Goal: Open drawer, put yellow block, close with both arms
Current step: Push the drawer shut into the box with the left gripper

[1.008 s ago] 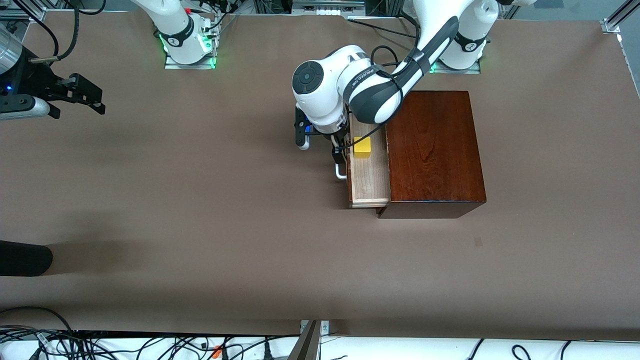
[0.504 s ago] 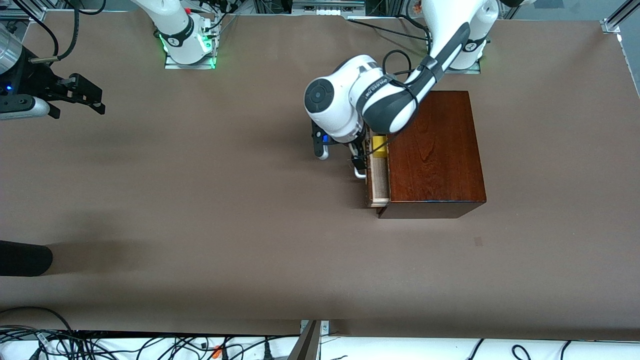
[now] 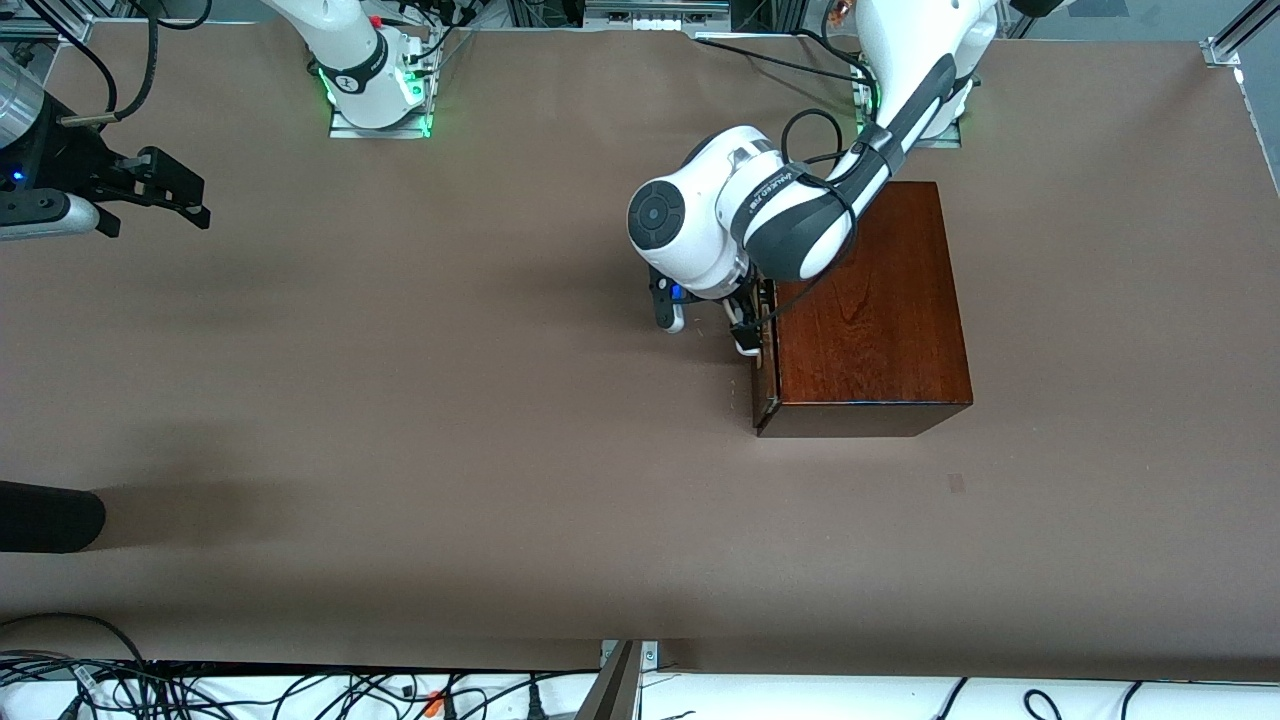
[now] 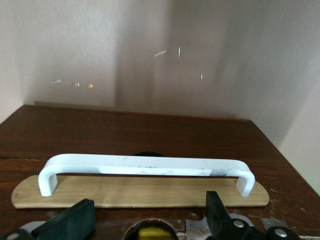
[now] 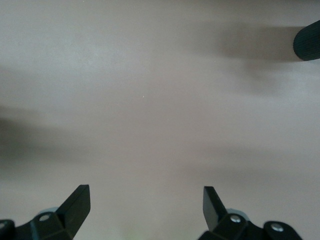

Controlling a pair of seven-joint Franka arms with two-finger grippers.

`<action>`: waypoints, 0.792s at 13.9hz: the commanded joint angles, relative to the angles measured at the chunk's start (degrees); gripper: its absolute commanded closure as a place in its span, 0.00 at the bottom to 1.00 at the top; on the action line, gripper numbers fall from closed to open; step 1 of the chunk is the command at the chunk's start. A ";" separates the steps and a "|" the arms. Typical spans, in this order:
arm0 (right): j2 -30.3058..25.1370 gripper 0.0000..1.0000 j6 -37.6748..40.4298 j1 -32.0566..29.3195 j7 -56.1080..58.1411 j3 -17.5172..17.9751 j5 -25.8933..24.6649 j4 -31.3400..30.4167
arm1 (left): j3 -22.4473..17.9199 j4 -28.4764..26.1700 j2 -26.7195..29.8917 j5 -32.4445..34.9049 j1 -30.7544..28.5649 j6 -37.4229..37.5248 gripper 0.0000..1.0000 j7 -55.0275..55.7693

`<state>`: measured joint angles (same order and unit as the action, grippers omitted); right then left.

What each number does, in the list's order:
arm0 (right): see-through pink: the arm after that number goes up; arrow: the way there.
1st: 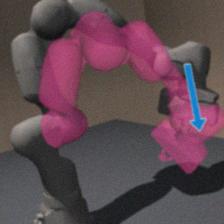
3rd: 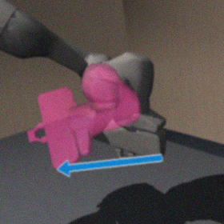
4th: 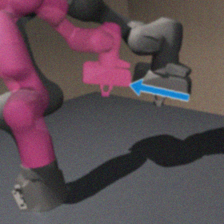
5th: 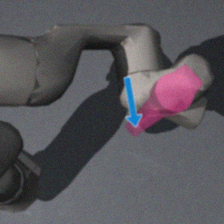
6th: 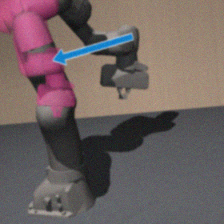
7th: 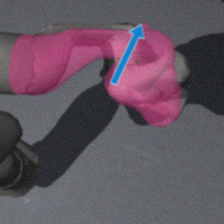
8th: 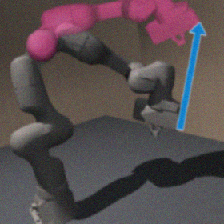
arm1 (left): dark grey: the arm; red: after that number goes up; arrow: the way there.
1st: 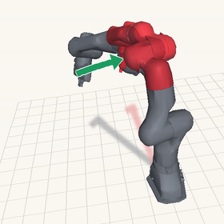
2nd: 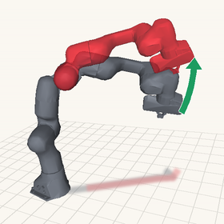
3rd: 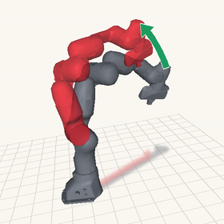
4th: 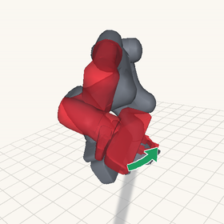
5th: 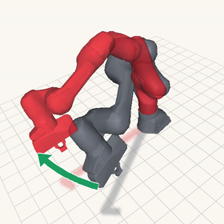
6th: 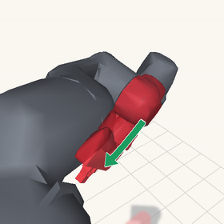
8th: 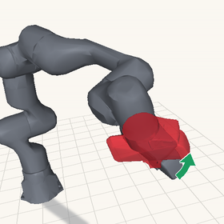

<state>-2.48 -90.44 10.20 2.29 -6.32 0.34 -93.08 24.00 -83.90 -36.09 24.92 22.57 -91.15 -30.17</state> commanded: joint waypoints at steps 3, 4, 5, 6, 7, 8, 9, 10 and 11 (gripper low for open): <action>0.37 0.00 1.23 -0.36 -0.18 0.08 -0.07 1.23 | -0.27 -0.65 1.37 2.50 -1.57 2.12 0.00 -1.56; 0.37 0.00 1.23 -0.36 -0.18 0.08 -0.07 1.23 | -0.27 -0.65 1.37 2.58 -1.57 2.30 0.00 -1.47; 0.37 0.00 1.23 -0.36 -0.18 0.08 -0.07 1.23 | -0.27 -0.65 1.37 2.50 -1.57 2.47 0.00 -1.47; 0.37 0.00 1.23 -0.36 -0.18 0.08 -0.07 1.23 | -0.27 -0.65 1.37 2.58 -1.65 2.99 0.00 -1.47; 0.37 0.00 1.23 -0.36 -0.18 0.08 -0.16 1.23 | -0.27 -0.57 1.37 2.59 -1.92 3.00 0.00 -1.47; 0.37 0.00 1.23 -0.36 -0.18 -0.01 -0.08 1.23 | -0.27 -0.48 1.29 2.59 -1.92 2.74 0.00 -1.38; 0.37 0.00 1.23 -0.36 -0.18 -0.01 -0.16 1.23 | -0.18 -0.04 1.20 2.59 -1.48 2.30 0.00 -0.86; 0.37 0.00 1.23 -0.36 -0.18 -0.01 -0.08 1.23 | -0.09 0.22 0.94 2.41 -0.87 1.43 0.00 -0.51; 0.37 0.00 1.23 -0.36 -0.18 -0.01 -0.16 1.23 | -0.01 0.23 0.94 2.32 -0.60 -0.84 0.00 0.28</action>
<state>-2.48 -90.43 10.19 2.29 -6.45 0.34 -93.08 24.16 -83.84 -36.06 24.99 21.96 -91.13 -30.22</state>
